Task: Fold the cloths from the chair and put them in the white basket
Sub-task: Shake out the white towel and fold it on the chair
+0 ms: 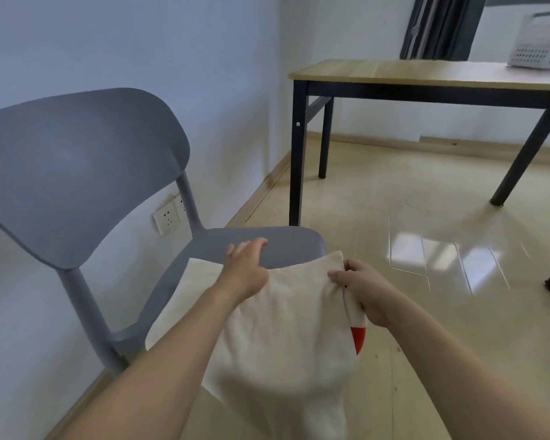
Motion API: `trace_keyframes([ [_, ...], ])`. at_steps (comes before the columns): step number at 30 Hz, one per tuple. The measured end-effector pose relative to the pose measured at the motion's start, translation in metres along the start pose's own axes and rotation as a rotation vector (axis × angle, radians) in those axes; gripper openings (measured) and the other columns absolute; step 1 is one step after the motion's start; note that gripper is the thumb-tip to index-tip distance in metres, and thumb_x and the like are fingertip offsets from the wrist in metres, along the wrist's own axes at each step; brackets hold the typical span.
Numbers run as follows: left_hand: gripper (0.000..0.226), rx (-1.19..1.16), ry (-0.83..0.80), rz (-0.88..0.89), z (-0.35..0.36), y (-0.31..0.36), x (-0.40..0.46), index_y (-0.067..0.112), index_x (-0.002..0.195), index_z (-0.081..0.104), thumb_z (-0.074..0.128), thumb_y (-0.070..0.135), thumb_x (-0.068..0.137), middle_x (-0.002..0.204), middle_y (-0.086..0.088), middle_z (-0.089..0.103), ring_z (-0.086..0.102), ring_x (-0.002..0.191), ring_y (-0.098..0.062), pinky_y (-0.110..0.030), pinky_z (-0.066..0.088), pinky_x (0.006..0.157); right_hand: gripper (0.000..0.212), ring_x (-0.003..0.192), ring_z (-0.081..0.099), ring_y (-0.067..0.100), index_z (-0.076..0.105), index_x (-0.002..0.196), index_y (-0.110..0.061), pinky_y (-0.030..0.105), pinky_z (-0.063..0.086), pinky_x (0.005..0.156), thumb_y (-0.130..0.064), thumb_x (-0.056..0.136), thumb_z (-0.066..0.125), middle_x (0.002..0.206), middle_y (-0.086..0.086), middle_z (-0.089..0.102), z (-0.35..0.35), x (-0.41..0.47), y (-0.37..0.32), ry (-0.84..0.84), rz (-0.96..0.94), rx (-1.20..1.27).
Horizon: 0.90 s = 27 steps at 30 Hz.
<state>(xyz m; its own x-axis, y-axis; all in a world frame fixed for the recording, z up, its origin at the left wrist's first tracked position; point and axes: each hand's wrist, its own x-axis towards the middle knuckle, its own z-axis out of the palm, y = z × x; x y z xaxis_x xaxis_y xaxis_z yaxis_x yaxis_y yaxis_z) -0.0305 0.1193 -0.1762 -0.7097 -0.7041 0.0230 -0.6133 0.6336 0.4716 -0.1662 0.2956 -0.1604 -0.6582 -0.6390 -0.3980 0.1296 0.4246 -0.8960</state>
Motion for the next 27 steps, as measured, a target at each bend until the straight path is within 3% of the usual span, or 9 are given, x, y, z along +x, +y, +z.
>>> trace_keyframes([
  [3, 0.064, -0.182, -0.245, 0.056, 0.015, 0.042, -0.003, 0.033, 0.144, 0.03, 0.042, 0.006, 0.088, 0.148, -0.002, 0.035, 0.005, 0.147, -0.029, -0.048, 0.002, 0.119, 0.014, 0.09, 0.068, 0.029, 0.06, 0.106, -0.009, 0.043, 0.057, 0.082, -0.016, 0.094, 0.056, 0.101, 0.015, 0.07, 0.001, -0.026, -0.006, -0.084, -0.038, 0.125],
  [6, 0.038, -0.184, -0.399, 0.044, 0.026, 0.043, -0.012, 0.037, 0.119, 0.052, 0.045, 0.02, 0.085, 0.127, -0.008, 0.051, 0.045, 0.123, -0.028, -0.045, 0.038, 0.106, 0.013, 0.086, 0.068, 0.028, 0.06, 0.104, -0.006, 0.038, 0.056, 0.072, -0.008, 0.093, 0.053, 0.098, 0.014, 0.069, 0.004, -0.047, 0.003, -0.112, -0.012, 0.185],
  [7, 0.025, -0.122, -0.352, 0.073, 0.028, 0.039, -0.018, 0.033, 0.106, 0.056, 0.046, 0.024, 0.085, 0.113, -0.005, 0.055, 0.052, 0.107, -0.024, -0.039, 0.044, 0.095, 0.013, 0.08, 0.065, 0.026, 0.059, 0.099, -0.004, 0.036, 0.053, 0.068, -0.002, 0.09, 0.05, 0.094, 0.013, 0.067, 0.004, -0.053, 0.007, -0.1, 0.004, 0.177],
  [10, 0.013, 0.102, -0.006, 0.166, 0.039, 0.015, -0.041, 0.02, 0.094, 0.054, 0.043, 0.02, 0.088, 0.095, 0.001, 0.059, 0.044, 0.086, -0.019, -0.032, 0.033, 0.077, 0.035, 0.071, 0.05, 0.023, 0.056, 0.104, -0.008, 0.034, 0.044, 0.061, 0.008, 0.078, 0.038, 0.088, 0.011, 0.055, -0.002, -0.063, 0.024, -0.072, 0.054, 0.119],
  [13, 0.008, 0.134, 0.158, 0.25, 0.044, 0.004, -0.051, 0.017, 0.088, 0.053, 0.045, 0.017, 0.087, 0.091, 0.002, 0.059, 0.045, 0.081, -0.02, -0.034, 0.037, 0.075, 0.048, 0.09, 0.057, 0.028, 0.053, 0.114, -0.017, 0.039, 0.053, 0.076, 0.009, 0.077, 0.038, 0.103, 0.008, 0.056, -0.005, -0.062, 0.036, -0.069, 0.101, -0.08],
  [15, 0.009, 0.111, 0.179, 0.301, 0.047, 0.005, -0.049, 0.016, 0.085, 0.053, 0.046, 0.013, 0.085, 0.087, 0.002, 0.057, 0.047, 0.08, -0.022, -0.035, 0.039, 0.071, 0.038, 0.092, 0.055, 0.024, 0.055, 0.109, -0.015, 0.035, 0.051, 0.076, 0.005, 0.08, 0.041, 0.102, 0.005, 0.057, -0.008, -0.058, 0.042, -0.016, 0.101, -0.273],
  [19, 0.017, 0.001, 0.212, 0.327, 0.05, -0.001, -0.047, 0.014, 0.082, 0.056, 0.043, 0.004, 0.078, 0.082, 0.002, 0.061, 0.05, 0.076, -0.023, -0.037, 0.042, 0.067, 0.013, 0.068, 0.052, 0.018, 0.058, 0.095, -0.011, 0.027, 0.045, 0.057, -0.008, 0.085, 0.05, 0.086, 0.006, 0.061, -0.02, -0.055, 0.056, 0.026, 0.075, -0.508],
  [23, 0.024, -0.055, 0.226, 0.362, 0.049, 0.0, -0.053, 0.017, 0.078, 0.055, 0.035, 0.006, 0.069, 0.077, 0.006, 0.058, 0.049, 0.074, -0.021, -0.035, 0.041, 0.065, 0.02, 0.069, 0.055, 0.023, 0.046, 0.105, -0.017, 0.028, 0.049, 0.053, -0.004, 0.09, 0.05, 0.092, 0.012, 0.059, -0.031, -0.054, 0.053, 0.076, -0.034, -0.165],
  [27, 0.026, -0.391, 0.051, 0.203, 0.032, 0.016, -0.051, 0.013, 0.069, 0.057, 0.036, -0.001, 0.076, 0.066, 0.007, 0.054, 0.047, 0.063, -0.011, -0.024, 0.036, 0.059, 0.025, 0.061, 0.049, 0.021, 0.053, 0.08, -0.012, 0.026, 0.046, 0.051, 0.006, 0.089, 0.039, 0.079, 0.01, 0.053, -0.033, -0.055, 0.045, 0.106, -0.149, -0.093],
])
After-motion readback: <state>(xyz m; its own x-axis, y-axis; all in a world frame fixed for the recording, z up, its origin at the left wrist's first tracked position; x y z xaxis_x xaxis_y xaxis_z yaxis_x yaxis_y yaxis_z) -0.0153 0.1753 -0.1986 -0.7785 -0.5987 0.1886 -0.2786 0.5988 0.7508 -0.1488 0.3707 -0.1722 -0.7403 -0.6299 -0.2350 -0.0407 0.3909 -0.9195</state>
